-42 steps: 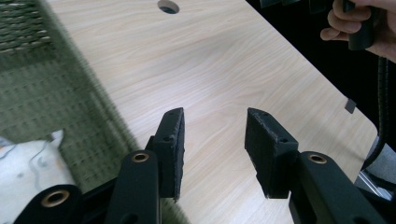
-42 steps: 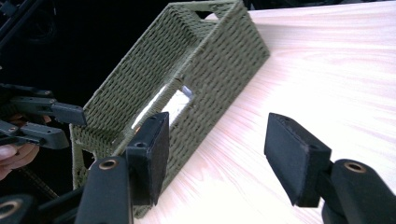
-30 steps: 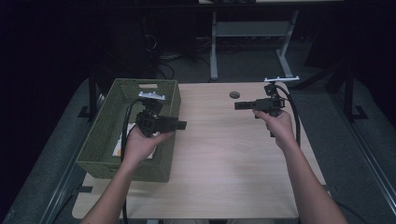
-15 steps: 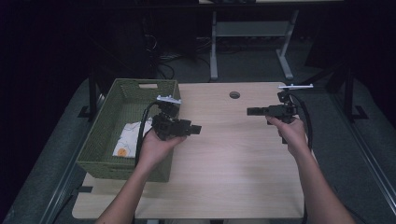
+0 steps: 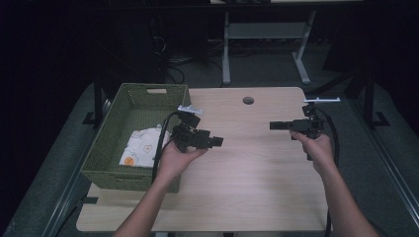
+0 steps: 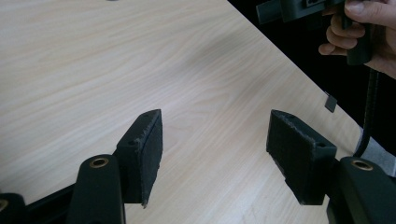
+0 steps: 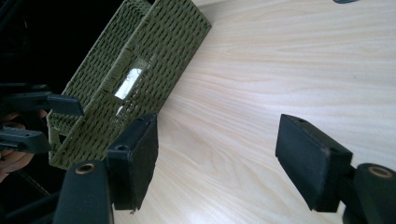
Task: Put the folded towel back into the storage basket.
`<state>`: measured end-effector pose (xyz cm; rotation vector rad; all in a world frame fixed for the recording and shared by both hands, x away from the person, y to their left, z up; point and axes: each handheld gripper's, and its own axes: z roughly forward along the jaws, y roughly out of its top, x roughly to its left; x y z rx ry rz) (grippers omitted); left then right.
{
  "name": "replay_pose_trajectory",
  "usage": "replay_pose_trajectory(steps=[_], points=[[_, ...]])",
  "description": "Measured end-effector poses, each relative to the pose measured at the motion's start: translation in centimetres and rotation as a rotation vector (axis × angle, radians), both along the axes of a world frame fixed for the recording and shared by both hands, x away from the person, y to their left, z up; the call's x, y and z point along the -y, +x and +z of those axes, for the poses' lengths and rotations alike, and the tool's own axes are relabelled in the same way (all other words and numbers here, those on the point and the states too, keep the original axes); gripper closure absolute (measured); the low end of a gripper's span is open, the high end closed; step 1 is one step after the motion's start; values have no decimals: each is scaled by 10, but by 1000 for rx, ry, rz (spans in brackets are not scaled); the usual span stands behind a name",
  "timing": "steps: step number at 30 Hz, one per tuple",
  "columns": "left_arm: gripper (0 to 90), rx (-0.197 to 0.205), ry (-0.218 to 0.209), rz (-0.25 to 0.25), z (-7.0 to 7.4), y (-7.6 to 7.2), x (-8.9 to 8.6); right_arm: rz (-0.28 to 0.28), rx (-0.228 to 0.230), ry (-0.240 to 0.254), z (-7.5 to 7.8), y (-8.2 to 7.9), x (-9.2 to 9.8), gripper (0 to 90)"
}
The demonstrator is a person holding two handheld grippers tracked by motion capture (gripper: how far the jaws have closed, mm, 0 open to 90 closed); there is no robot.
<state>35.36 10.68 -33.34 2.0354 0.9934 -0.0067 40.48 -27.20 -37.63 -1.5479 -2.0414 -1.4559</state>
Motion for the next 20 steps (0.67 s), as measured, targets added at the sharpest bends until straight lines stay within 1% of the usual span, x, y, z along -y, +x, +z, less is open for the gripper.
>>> replay_pose_trajectory(steps=[1, 2, 5, 6, 9, 11, 14, 15, 16, 17, 18, 20], points=[[364, 0, 0, 0, 0, 0, 0, 0, 0, 0, 0, 0, 0, 296], [360, -7, -2, -5, -4, -1, 3, -7, -3, 0, -2, -3, 4, 296], [358, -6, -6, -6, -6, -3, 7, -12, -4, 1, -5, -6, 8, 296], [358, -6, -6, -13, -9, -7, 11, -16, -7, -1, -7, -9, 12, 295], [356, -11, -2, -20, -11, -8, 14, -23, -12, 2, -10, -13, 17, 295], [356, -13, -11, -27, -13, -11, 17, -29, -10, 2, -12, -17, 20, 295], [352, -14, -7, -43, -19, -15, 24, -34, -15, -4, -17, -24, 28, 293], [349, -14, -7, -43, -19, -15, 24, -34, -15, -4, -17, -24, 28, 293], [340, -14, -4, -48, -21, -16, 26, -41, -19, -4, -20, -28, 33, 291], [340, -16, -6, -49, -23, -17, 27, -41, -19, -4, -20, -28, 33, 291], [323, -24, -14, -59, -27, -19, 29, -44, -15, -4, -22, -31, 36, 288], [320, -24, -9, -68, -29, -21, 31, -43, -14, -11, -23, -34, 38, 284]])
